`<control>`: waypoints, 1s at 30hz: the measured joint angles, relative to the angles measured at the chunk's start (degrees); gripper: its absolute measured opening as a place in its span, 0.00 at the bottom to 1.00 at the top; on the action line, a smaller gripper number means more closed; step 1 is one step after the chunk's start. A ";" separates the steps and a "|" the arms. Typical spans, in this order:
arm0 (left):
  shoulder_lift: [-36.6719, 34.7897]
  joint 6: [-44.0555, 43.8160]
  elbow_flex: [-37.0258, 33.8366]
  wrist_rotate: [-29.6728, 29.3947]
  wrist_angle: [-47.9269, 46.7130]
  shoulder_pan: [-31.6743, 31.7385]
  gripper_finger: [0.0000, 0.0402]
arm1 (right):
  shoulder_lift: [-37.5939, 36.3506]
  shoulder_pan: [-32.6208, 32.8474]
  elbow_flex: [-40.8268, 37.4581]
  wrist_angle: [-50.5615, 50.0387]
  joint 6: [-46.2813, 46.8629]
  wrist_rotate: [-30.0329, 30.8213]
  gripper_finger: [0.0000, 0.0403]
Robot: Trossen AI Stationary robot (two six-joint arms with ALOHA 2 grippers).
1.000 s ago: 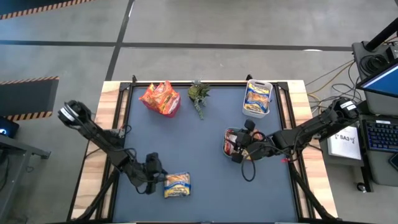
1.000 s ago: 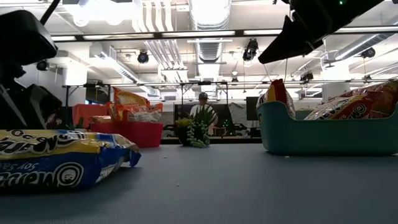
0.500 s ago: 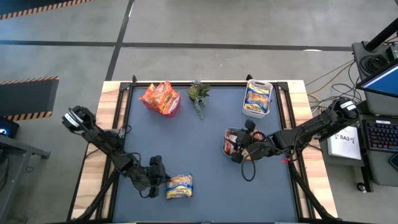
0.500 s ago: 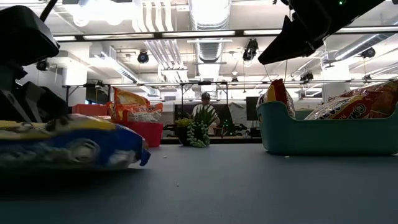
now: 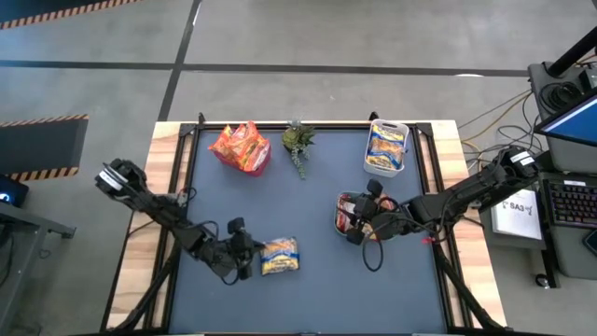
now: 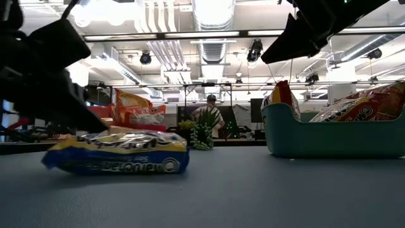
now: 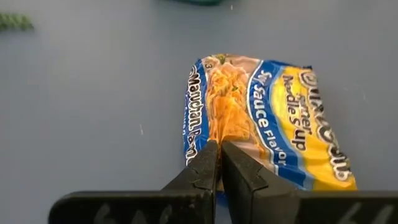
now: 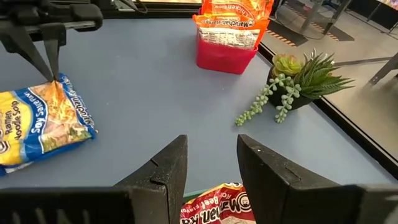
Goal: Sort Maruchan noodles
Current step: Put the blue noodle pack into the white bin
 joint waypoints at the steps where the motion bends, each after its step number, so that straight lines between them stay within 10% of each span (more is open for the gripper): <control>1: -0.02 1.07 0.00 -0.02 0.93 0.67 0.00 | 0.00 0.00 -0.01 0.02 0.02 0.00 0.32; 20: -0.20 29.04 11.38 -0.18 1.58 6.71 0.00 | 0.00 0.00 -0.01 4.57 2.94 -0.21 0.32; 30: -0.24 33.77 14.38 -0.14 1.21 9.14 0.00 | 6.73 -0.29 4.67 11.22 -2.66 -10.10 0.32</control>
